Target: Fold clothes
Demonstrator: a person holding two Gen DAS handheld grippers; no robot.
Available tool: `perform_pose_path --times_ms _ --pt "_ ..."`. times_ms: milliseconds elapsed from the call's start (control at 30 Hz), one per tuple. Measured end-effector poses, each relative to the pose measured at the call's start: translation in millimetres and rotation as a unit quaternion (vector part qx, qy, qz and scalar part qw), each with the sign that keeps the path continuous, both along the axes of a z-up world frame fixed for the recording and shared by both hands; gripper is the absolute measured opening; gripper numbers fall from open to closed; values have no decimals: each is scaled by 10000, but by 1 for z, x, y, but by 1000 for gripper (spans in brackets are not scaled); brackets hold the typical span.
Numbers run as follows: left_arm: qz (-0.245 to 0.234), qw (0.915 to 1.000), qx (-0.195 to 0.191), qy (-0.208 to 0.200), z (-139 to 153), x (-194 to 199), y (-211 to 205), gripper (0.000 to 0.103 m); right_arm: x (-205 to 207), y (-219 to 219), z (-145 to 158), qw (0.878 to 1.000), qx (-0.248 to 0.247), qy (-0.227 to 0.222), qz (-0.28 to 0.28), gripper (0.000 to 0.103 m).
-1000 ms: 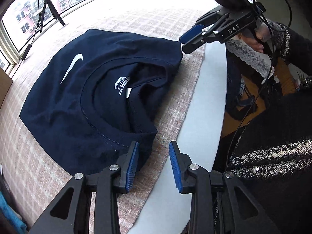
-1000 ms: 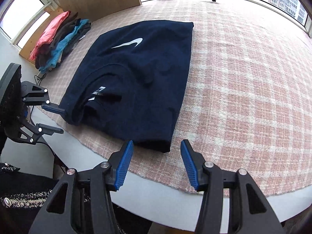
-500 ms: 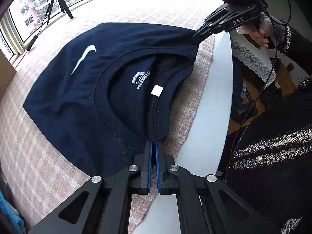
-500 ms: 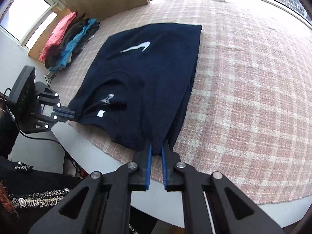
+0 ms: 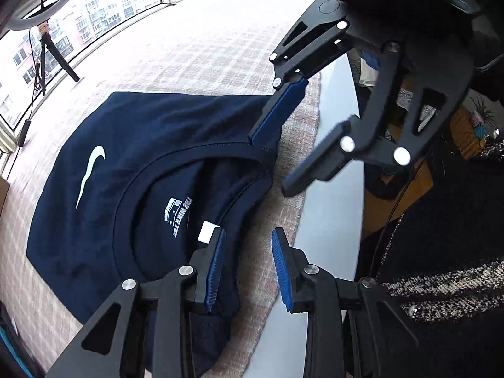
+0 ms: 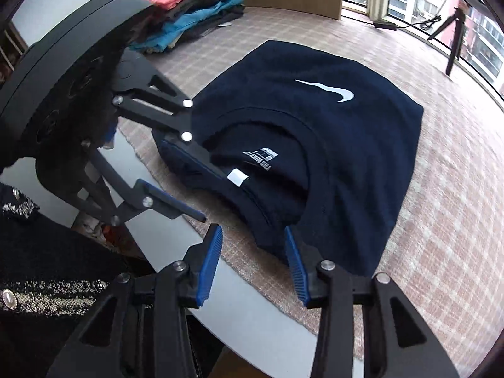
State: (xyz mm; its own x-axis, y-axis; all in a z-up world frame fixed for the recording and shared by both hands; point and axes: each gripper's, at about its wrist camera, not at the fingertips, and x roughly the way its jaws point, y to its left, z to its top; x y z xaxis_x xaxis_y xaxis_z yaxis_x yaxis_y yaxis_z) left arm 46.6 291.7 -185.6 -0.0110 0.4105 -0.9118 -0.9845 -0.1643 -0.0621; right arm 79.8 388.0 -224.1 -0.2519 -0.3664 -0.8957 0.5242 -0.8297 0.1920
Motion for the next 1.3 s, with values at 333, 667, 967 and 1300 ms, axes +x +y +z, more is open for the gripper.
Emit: perform_pose_path --times_ms 333,667,967,1300 --pt "132 9967 -34 -798 -11 -35 -8 2 -12 0 -27 9985 439 84 328 19" --pt "88 9923 -499 -1133 -25 -24 -16 2 -20 5 -17 9956 356 -624 602 9" --pt "1562 9809 470 -1062 38 -56 -115 24 -69 63 30 9889 -1131 -292 -918 50" --pt "2277 9637 345 -1350 -1 -88 -133 24 -143 74 -13 9703 -1256 -494 -2007 50"
